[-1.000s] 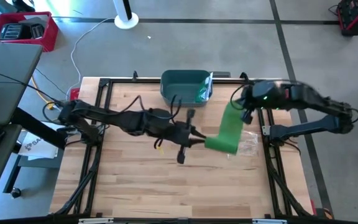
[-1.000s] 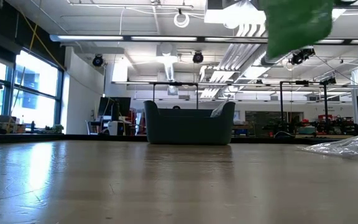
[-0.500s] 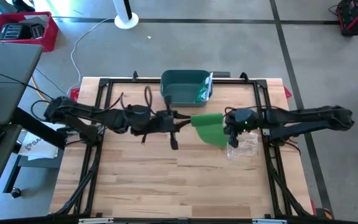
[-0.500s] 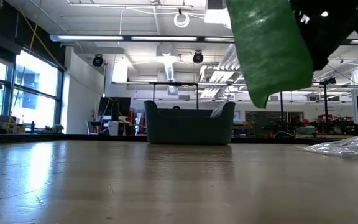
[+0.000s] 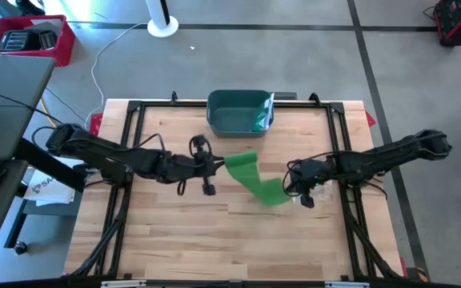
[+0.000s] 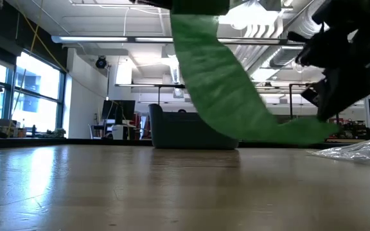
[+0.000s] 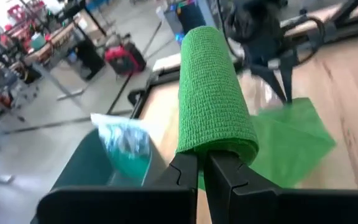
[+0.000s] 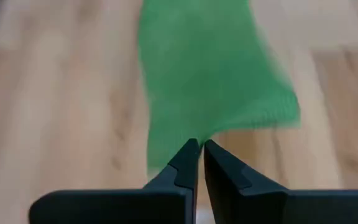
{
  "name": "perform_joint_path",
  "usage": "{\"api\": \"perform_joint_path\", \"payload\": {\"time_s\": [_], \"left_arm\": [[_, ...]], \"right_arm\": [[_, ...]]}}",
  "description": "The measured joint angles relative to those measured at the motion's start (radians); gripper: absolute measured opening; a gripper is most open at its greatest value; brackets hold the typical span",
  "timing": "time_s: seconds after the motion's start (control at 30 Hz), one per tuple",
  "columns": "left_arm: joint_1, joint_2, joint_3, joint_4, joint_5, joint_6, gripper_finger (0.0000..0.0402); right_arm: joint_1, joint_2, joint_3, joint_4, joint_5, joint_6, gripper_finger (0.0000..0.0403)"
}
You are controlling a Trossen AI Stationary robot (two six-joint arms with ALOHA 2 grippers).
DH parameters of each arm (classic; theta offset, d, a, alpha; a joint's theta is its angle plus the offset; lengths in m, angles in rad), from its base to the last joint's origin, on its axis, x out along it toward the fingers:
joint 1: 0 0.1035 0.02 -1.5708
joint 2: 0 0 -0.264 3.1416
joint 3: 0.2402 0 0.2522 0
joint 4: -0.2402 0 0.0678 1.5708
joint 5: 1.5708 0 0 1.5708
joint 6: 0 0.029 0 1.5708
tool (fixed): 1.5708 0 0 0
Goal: Roll bandage
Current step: Roll the green bandage
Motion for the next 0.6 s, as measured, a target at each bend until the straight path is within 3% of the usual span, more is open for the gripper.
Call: {"api": "perform_joint_path", "payload": {"time_s": [0.17, 0.3, 0.47, 0.6], "left_arm": [[-0.047, -0.057, -0.012, -0.003, -0.025, 0.004, 0.0001], [-0.066, -0.079, -0.012, -0.008, -0.048, 0.026, 0.0001], [-0.08, -0.083, -0.012, -0.009, -0.05, 0.054, 0.0001], [-0.084, -0.083, -0.012, -0.01, -0.045, 0.056, 0.0001]], "right_arm": [[-0.029, -0.005, 0.0, -0.13, 0.111, 0.027, 0.0036], [-0.053, -0.007, 0.001, -0.132, 0.11, 0.047, 0.0062], [-0.061, -0.008, 0.096, -0.126, 0.058, -0.002, 0.0115], [-0.015, -0.008, 0.214, -0.015, -0.033, -0.146, 0.0147]]}}
